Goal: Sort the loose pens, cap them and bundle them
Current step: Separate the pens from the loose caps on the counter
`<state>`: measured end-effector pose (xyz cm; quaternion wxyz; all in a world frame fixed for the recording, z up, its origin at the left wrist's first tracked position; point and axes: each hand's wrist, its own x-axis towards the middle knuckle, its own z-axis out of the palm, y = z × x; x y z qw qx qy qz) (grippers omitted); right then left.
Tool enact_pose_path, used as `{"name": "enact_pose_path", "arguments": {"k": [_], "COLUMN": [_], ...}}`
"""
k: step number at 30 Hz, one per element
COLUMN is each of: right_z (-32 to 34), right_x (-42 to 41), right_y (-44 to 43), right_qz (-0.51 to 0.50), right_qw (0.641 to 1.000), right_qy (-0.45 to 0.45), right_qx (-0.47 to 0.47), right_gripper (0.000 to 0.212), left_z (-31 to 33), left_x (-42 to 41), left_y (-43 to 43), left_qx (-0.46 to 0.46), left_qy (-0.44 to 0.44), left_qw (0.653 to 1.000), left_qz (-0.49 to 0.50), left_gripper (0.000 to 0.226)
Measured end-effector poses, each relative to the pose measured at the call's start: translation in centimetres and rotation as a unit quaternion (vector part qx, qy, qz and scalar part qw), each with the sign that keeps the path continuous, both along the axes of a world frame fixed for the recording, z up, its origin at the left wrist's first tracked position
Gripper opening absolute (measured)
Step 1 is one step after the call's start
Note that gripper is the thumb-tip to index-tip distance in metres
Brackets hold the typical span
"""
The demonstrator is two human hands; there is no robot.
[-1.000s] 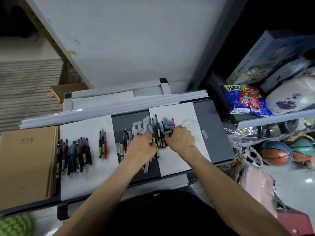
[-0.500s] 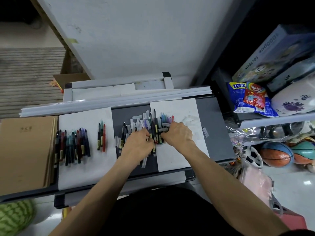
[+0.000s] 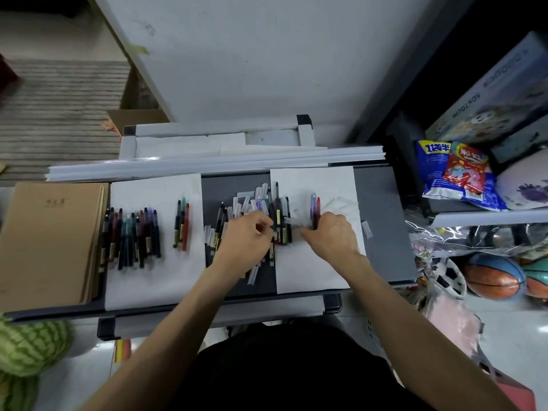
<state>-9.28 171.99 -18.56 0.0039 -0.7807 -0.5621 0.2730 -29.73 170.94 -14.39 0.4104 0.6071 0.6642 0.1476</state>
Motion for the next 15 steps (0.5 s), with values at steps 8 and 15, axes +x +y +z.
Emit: {"name": "enact_pose_path", "arguments": {"k": [8,15], "right_z": [1.8,3.3], "right_x": [0.5,-1.7], "right_y": [-0.7,-1.8], "right_qz": [0.028,0.122], "right_qw": [0.984,0.971], "right_qy": [0.175,0.207], "right_qx": [0.004,0.002], "right_gripper": [0.024,0.017], "left_z": [-0.5,-0.8], "left_x": [4.8,5.0], "left_y": [1.9,1.7], "left_qx": [-0.146,-0.27], "left_qy": [-0.256,-0.416], "left_qw": [0.952,0.851], "left_qz": [0.082,0.173], "left_gripper": [0.03,0.026]}}
